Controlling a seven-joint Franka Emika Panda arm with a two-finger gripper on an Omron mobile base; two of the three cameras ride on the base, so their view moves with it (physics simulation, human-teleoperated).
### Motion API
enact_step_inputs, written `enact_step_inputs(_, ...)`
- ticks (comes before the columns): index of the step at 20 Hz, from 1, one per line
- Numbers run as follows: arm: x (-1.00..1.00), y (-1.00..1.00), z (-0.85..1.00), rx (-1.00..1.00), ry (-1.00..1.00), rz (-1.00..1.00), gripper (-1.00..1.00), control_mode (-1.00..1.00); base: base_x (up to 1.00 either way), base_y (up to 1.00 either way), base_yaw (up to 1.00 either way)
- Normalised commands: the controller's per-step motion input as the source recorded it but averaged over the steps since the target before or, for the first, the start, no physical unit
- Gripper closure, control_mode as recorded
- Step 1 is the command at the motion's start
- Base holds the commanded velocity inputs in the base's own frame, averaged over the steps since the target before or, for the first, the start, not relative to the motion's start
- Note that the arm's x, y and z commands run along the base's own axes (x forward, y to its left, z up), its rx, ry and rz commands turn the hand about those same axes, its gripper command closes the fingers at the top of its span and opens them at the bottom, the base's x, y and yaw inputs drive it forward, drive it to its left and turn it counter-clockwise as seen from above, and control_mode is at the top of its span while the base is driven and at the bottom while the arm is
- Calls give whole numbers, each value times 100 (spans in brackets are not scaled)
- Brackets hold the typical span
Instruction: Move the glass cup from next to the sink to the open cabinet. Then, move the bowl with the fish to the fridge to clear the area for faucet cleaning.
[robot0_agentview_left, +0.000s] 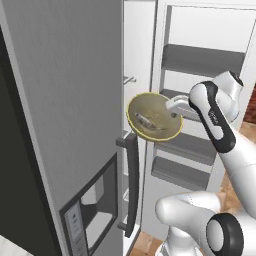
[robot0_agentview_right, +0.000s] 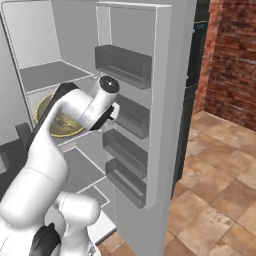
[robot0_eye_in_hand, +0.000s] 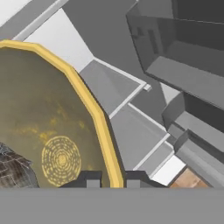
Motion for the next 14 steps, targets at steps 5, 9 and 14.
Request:
enact_step_inputs(5, 0, 26, 98, 2, 0, -1, 100, -100, 0, 0, 0)
enact_step_inputs(9, -6, 18, 43, 7, -5, -12, 100, -100, 0, 0, 0)
enact_step_inputs(14, -5, 15, -20, 19, -1, -22, 100, -100, 0, 0, 0)
